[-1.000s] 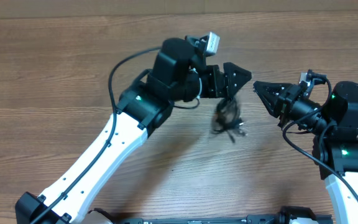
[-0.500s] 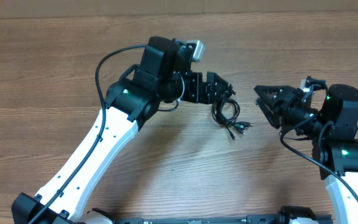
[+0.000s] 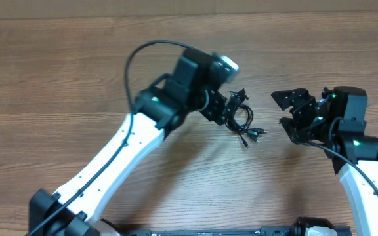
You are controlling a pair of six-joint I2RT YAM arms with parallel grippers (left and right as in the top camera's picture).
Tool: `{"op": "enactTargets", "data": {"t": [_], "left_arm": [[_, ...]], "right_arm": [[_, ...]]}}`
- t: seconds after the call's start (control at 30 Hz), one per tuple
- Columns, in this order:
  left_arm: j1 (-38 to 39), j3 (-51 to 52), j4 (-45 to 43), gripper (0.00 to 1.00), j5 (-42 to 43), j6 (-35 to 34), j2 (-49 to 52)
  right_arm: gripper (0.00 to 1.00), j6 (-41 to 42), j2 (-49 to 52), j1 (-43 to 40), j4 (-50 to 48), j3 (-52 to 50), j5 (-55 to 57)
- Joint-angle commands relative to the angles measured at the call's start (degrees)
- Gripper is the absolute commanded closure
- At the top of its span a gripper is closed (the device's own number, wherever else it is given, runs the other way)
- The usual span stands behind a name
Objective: Untangle cables
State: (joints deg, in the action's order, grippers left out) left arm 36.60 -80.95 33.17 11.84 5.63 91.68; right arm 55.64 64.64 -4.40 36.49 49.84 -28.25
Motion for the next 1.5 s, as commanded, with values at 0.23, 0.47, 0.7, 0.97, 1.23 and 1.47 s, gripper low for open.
{"op": "enactTargets", "data": {"t": [0.23,0.47,0.7,0.97,1.23,1.47], "left_arm": [[1.68,-0.63,-4.68,0.12,-9.53,23.61,10.58],[1.73,-0.63,-10.99,0.12,-8.81,24.79,13.79],[1.73,-0.63,-11.39,0.13,-6.84,24.79,16.92],[1.73,-0.63,-12.79,0.21,-3.39,24.61,17.73],[1.73,-0.63,-14.58,0.23,-2.54,24.57,20.28],[1.73,-0.63,-16.28,0.53,-2.25,24.55,21.42]], "right_arm": [[0.16,-2.14,1.07,0.20,0.31,0.85,8.96],[0.15,-2.16,1.07,0.20,0.28,0.85,10.99],[0.15,-2.16,1.07,0.20,0.28,0.85,11.74],[0.15,-2.16,1.07,0.20,0.28,0.85,11.72],[0.15,-2.16,1.07,0.20,0.28,0.85,11.72],[0.15,-2.16,1.07,0.20,0.26,0.85,11.74]]}}
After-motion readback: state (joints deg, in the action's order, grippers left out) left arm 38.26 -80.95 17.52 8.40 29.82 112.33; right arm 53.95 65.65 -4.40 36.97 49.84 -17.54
